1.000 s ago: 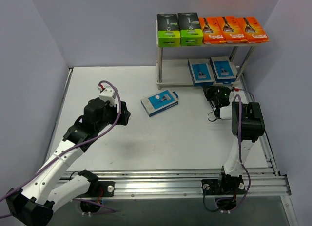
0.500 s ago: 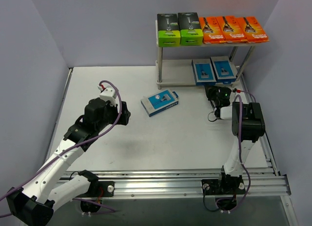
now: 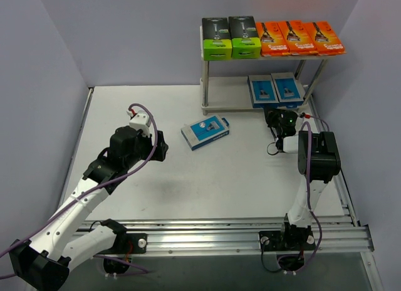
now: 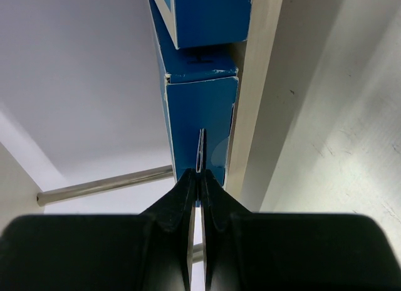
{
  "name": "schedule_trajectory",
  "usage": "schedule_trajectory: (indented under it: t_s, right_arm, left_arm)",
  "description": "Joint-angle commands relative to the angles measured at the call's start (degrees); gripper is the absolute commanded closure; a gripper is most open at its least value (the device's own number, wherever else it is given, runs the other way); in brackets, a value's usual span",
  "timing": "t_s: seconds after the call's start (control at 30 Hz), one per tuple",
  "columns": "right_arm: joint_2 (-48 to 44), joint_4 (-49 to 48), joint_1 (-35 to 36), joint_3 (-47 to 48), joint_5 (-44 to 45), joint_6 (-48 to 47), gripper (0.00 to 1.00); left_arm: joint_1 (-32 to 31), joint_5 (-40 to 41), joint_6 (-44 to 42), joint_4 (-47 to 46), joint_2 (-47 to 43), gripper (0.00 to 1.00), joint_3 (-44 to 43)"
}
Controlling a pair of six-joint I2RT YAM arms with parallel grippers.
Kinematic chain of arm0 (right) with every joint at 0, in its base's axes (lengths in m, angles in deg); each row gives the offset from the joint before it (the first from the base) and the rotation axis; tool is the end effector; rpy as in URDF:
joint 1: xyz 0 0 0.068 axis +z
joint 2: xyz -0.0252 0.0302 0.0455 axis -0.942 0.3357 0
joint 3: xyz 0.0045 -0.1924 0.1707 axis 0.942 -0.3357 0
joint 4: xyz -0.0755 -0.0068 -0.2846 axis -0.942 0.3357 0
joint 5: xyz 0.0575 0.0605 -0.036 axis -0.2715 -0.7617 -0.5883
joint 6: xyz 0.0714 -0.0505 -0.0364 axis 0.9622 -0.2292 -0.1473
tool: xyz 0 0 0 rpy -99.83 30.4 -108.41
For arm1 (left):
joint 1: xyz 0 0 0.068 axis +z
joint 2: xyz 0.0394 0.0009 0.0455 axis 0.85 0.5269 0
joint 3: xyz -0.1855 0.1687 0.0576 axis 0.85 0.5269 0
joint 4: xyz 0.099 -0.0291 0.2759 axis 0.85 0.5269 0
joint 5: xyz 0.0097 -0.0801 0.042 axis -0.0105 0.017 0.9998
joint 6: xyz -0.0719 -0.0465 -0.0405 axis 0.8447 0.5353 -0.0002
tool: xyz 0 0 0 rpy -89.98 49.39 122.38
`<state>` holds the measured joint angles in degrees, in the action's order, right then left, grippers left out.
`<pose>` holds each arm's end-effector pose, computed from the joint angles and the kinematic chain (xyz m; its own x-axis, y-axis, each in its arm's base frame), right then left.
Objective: Place and organize the shaving razors onto the shelf
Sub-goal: Place the shaving razor onto shelf
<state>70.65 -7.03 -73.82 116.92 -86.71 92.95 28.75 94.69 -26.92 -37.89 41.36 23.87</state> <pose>0.4640 -0.0171 0.1181 -0.0662 0.9967 -0.0469 0.0084 0.0476 0.9988 0.2675 -0.1420 0.2915 -0.4786 -0.0225 -0.8777 0.3057 0.9328 -0.1906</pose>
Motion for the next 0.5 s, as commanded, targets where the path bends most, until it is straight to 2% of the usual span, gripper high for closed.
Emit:
schedule_trajectory:
  t_s: [0.0,0.4,0.47]
  right_arm:
    - [0.0,-3.0,-0.5,2.7,2.2,0.8,1.0]
    - [1.2,-2.7,-0.5,3.7,1.0,0.2,1.0]
    - [1.3,-1.7,-0.5,4.5,0.3,-0.2,0.96]
  left_arm:
    - [-0.1,-0.7,0.5,-2.2,0.1,0.11,-2.2]
    - [0.0,-0.7,0.4,-2.2,0.3,0.11,-2.2]
    - [0.0,-0.7,0.4,-2.0,0.2,0.11,-2.2]
